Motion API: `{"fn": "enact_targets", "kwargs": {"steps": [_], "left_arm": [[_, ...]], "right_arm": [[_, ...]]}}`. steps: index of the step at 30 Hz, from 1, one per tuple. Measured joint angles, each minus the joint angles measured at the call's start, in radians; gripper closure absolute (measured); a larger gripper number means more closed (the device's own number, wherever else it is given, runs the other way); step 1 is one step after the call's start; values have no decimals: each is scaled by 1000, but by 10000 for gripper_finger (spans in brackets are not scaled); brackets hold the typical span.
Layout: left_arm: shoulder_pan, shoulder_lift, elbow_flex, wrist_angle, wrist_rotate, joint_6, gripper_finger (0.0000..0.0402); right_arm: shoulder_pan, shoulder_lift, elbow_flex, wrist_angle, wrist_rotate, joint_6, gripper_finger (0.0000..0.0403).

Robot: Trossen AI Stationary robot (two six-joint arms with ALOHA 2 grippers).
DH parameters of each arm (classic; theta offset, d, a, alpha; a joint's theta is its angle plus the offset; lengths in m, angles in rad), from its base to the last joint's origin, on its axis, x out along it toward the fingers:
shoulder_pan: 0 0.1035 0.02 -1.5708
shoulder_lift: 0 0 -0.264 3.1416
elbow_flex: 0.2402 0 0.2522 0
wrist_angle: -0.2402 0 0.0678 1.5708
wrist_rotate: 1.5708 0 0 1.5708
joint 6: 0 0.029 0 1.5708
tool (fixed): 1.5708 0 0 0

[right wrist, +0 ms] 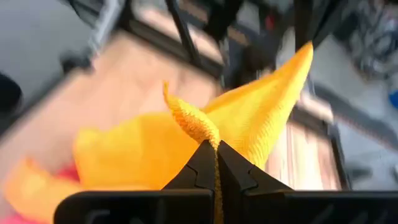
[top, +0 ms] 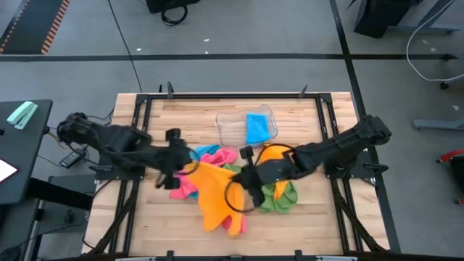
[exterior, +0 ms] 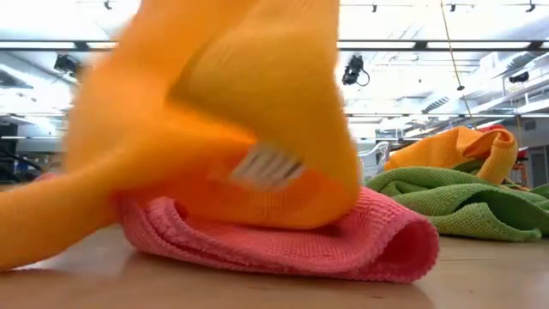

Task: Fold microfiber towels
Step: Fold the left yellow microfiber cloth

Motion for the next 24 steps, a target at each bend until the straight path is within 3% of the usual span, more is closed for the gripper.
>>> {"fn": "enact_targets", "kwargs": {"steps": [6,13,20,24], "left_arm": [[142,21,-167,83,-49,99,394],[273,19,-314,394,-51,308,390],[372,19,-441,605,99,515,387],[418,19,-519,657,156,525,368]], "right_arm": [[-89,7,-75,-59,1,-11,391],[-172,7,-85,-241,28,-27,389],[-210,7,-85,-362,27,-23,389],[-230,7,-86,-367,-27,-22,388]]}}
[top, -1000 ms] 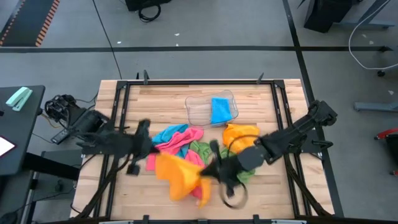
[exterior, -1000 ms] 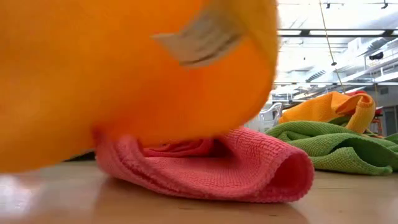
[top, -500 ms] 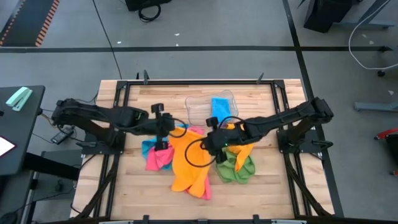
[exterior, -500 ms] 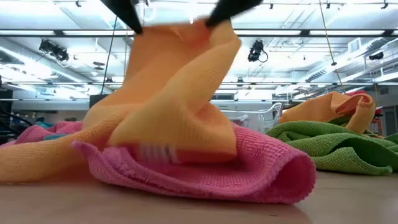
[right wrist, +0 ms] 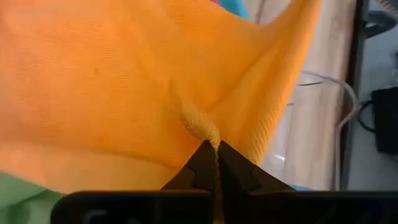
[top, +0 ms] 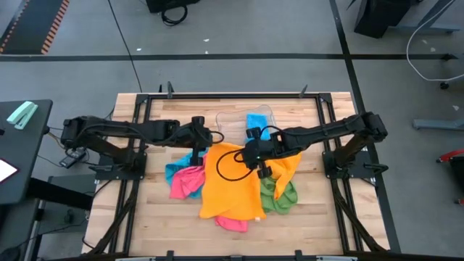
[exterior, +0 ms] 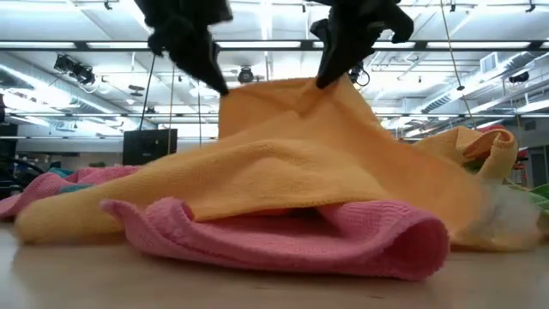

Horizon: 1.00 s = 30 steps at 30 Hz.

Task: Fold microfiber towels
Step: Fold the left yellow microfiber cloth

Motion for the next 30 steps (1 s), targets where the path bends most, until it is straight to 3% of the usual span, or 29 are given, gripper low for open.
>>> {"fn": "enact_targets", "kwargs": {"steps": [5,11,14,22,30], "left_arm": [[16,0,-44,-1,11,-38,337],[12,2,-63,-10,198,-121,284],[-8,4,-87,-1,210,-160,271],[-96,5,-113,50,209,-220,264],[-147,5,-113,67,204,-327,271]], "right_arm": [[5,7,-62,61,-95,-10,388],[72,7,-139,176,-111,-36,388],[128,7,-160,206,-112,-43,388],[297,7,-196,314,-132,12,388],[388,15,-315,474,-154,121,388]]}}
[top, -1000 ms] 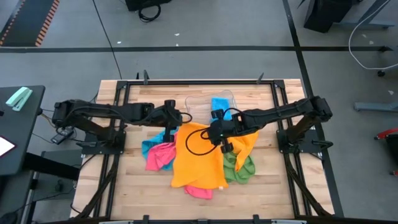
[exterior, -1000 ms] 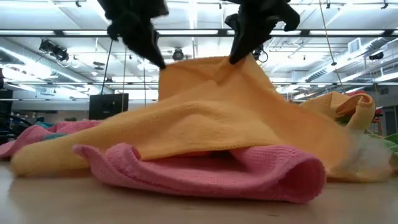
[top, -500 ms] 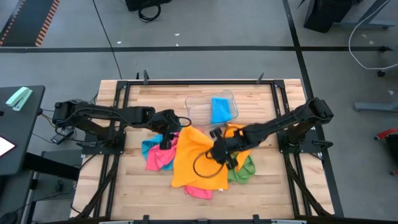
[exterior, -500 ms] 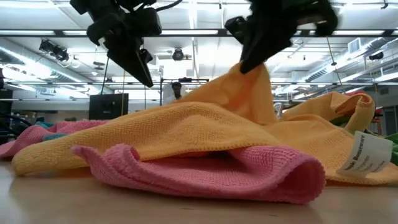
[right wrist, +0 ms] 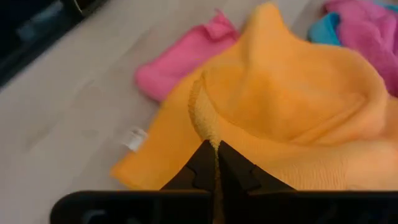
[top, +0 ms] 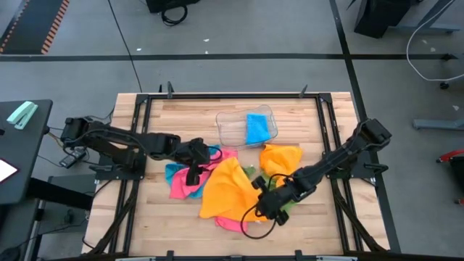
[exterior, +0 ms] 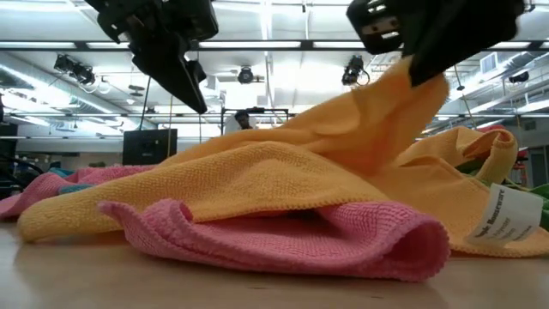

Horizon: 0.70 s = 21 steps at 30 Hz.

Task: Fold microfiber towels
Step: Fold the left yellow microfiber cloth

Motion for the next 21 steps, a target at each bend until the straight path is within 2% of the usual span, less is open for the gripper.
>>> {"fn": "enact_targets", "kwargs": {"steps": [6,13,17,21], "left_arm": [[-27,4,0,27,0,-44,274],[-44,27,0,67,0,-13,254],[-44,56,0,132,-1,-9,246],[-44,105,0,186,-1,-8,244]], "right_arm": [[45,-1,-96,71,-12,113,388],[81,-1,-200,132,-31,203,383],[77,-1,-222,147,-31,251,358],[70,-1,-204,77,-31,325,312]]}}
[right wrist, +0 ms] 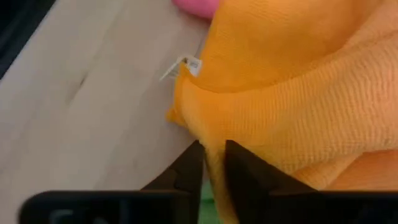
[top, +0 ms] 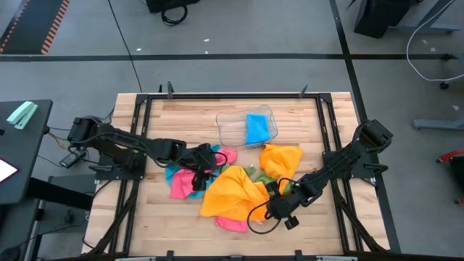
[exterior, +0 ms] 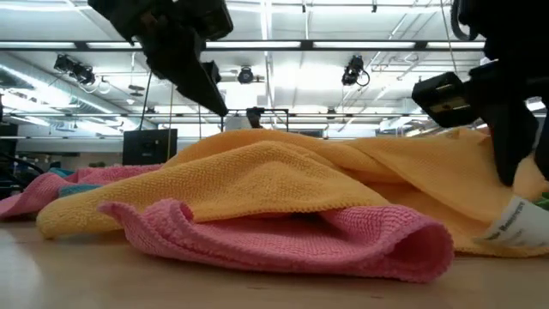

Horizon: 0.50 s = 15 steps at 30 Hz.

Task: Fold microfiber towels
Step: Fold the left yellow microfiber cloth

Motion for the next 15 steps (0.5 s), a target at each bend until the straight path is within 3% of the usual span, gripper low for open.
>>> {"fn": "enact_targets", "kwargs": {"steps": [8,15], "left_arm": [[16,51,0,76,-64,31,257],[35,54,1,66,-65,6,265]], "right_arm": [[-23,-7,212,-309,27,128,241],[-93,-13,243,-275,281,129,239]]}}
